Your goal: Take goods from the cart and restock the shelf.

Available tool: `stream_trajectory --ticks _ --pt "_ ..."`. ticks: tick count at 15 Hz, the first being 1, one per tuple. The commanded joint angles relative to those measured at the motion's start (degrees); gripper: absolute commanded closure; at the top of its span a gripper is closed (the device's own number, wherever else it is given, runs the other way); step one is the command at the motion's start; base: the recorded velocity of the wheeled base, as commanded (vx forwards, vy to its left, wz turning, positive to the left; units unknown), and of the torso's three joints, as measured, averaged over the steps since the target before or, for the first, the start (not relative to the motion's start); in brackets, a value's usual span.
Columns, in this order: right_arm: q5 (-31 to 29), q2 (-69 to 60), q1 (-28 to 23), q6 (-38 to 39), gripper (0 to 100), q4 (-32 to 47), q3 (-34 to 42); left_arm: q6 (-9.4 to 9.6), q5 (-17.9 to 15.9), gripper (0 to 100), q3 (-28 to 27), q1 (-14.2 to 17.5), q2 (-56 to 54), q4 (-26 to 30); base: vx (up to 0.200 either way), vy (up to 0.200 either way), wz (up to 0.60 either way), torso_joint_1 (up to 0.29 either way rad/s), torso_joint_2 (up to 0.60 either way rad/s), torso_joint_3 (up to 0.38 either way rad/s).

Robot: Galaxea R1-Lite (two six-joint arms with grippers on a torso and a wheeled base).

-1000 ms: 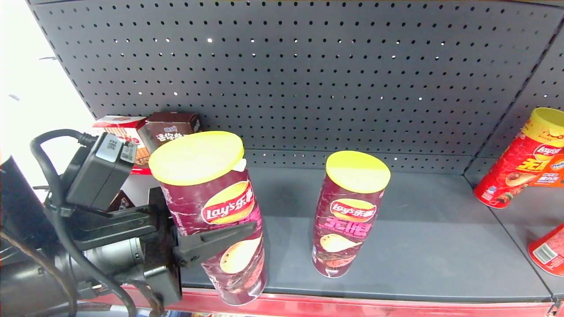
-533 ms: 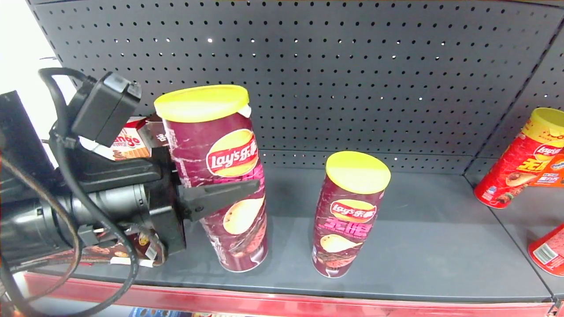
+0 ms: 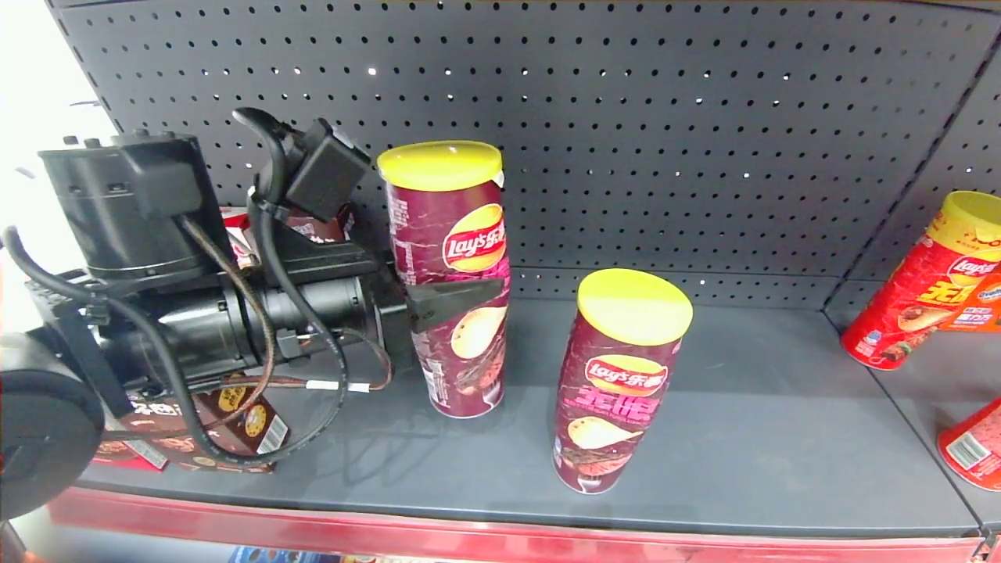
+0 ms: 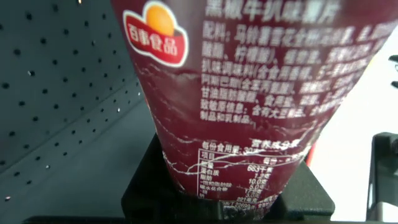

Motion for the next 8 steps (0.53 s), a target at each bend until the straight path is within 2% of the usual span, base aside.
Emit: stream_trajectory --ticks 1,2,7,8 --pt "0.0 0.1 0.0 -0.09 0 -0.01 0.0 -0.03 0.12 100 -2.8 0.34 3.62 0.3 0.0 0.0 0.0 0.0 0.0 0.0" --pt "0.0 0.1 0.0 0.0 0 -0.01 0.0 -0.2 0.38 100 -3.59 0.34 5.11 -0.05 0.0 0.0 0.0 0.0 0.0 0.0" --pt "0.0 0.1 -0.09 -0.09 0 -0.01 0.0 0.06 0.38 100 -17.74 1.4 17.77 -1.28 0.0 0.0 0.0 0.0 0.0 0.0" --pt "0.0 0.1 0.0 0.0 0 -0.01 0.0 0.24 0.3 100 -18.62 1.31 18.82 -1.28 0.0 0.0 0.0 0.0 0.0 0.0"
